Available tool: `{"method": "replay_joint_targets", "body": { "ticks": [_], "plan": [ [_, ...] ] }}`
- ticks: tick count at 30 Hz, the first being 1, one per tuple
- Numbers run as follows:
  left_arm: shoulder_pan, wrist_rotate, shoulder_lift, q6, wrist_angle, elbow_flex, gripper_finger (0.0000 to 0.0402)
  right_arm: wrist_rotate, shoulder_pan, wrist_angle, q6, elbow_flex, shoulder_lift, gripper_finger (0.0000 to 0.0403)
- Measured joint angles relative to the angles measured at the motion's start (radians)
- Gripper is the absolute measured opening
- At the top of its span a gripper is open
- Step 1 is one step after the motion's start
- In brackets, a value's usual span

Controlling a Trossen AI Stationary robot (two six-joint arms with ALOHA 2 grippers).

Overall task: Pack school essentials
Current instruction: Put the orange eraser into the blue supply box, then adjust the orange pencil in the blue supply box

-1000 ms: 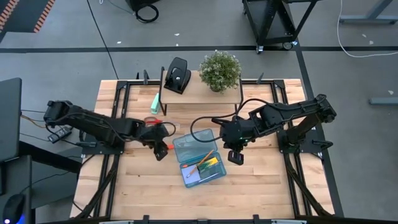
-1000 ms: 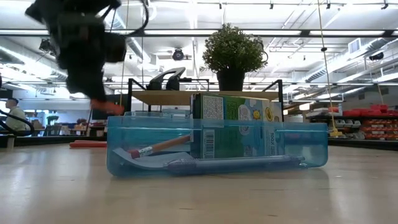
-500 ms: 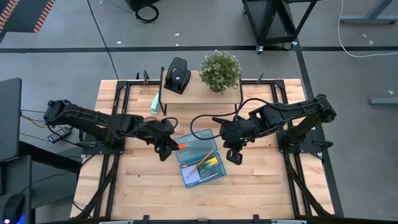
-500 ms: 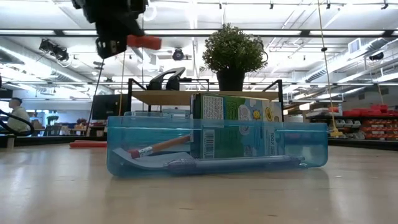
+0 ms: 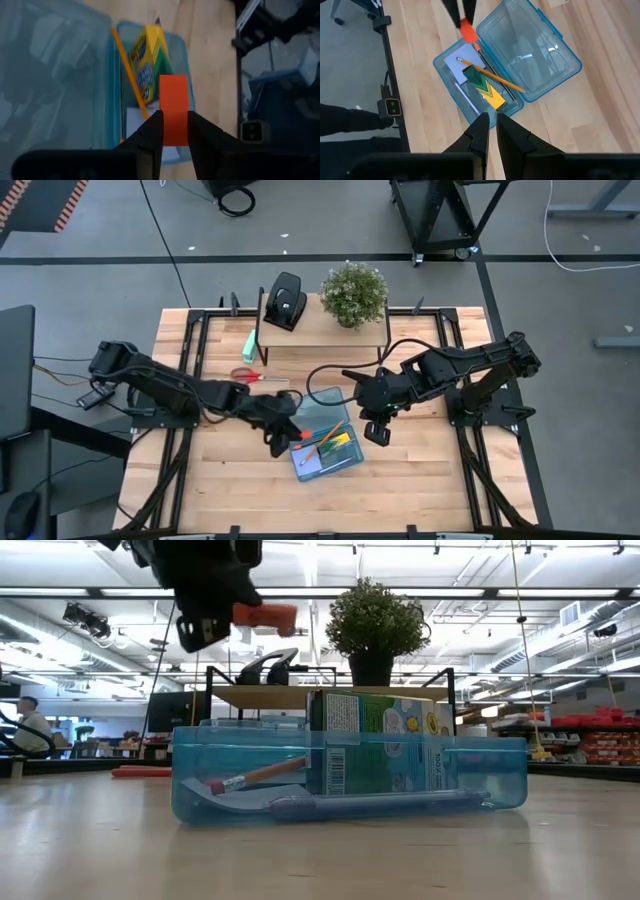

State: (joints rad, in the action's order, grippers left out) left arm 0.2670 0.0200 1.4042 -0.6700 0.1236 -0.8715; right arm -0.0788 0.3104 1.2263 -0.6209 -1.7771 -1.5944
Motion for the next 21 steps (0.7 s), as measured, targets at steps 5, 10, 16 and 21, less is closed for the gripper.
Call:
{"method": "replay_joint_targets", "body": {
  "ticks": [5,10,16,21],
  "plan": [
    [0.027,0.003,0.068,-0.003,-0.006,0.000,0.0082,-0.031,0.000,-0.003,0.003,0.000,0.000,0.0042],
    [0.030,-0.030,0.125,-0.069,-0.009,0.000,0.0109,-0.110,0.000,-0.014,0.007,0.000,0.000,0.0042],
    [0.030,-0.033,0.161,-0.086,-0.027,0.000,0.0153,-0.325,0.000,-0.107,0.001,0.000,0.000,0.0041],
    [0.035,-0.033,0.162,-0.114,-0.028,0.000,0.0189,-0.350,-0.011,-0.031,0.008,0.002,0.000,0.0042]
  ]
}}
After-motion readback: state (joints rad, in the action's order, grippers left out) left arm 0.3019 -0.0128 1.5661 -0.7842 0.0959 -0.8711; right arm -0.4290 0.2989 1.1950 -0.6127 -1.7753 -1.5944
